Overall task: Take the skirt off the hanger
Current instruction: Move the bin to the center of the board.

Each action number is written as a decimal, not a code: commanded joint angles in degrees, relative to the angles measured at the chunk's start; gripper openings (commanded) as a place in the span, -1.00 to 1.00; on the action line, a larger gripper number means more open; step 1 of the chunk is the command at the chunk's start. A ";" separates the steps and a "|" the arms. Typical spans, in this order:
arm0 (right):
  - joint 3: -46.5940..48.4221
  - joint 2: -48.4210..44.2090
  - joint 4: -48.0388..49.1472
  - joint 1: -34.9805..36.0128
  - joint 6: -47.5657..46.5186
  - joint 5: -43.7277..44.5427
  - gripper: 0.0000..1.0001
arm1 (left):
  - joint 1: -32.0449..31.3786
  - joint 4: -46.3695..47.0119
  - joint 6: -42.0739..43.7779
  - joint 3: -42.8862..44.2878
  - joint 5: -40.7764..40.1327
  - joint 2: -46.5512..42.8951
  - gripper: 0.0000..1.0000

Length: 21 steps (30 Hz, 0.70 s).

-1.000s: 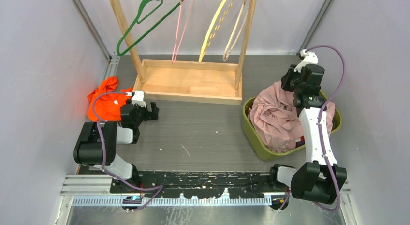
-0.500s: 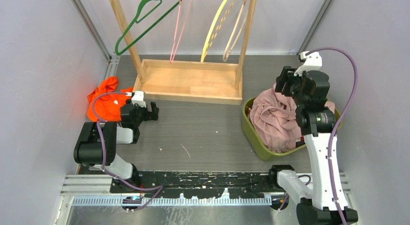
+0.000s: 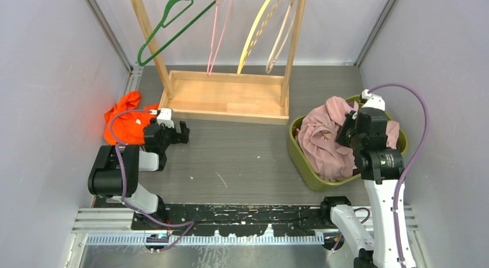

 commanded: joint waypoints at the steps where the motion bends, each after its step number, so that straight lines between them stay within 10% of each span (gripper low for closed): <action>1: -4.08 -0.16 -1.15 0.58 5.69 3.75 -0.99 | 0.25 2.74 -0.15 1.43 -0.82 -0.45 0.99; 13: -13.95 22.45 21.61 1.96 11.57 1.84 -0.99 | 0.24 2.75 -0.15 1.43 -0.81 -0.47 0.99; 21: -14.19 32.26 31.36 20.57 15.17 5.46 -0.99 | 0.24 2.77 -0.14 1.44 -0.82 -0.43 0.99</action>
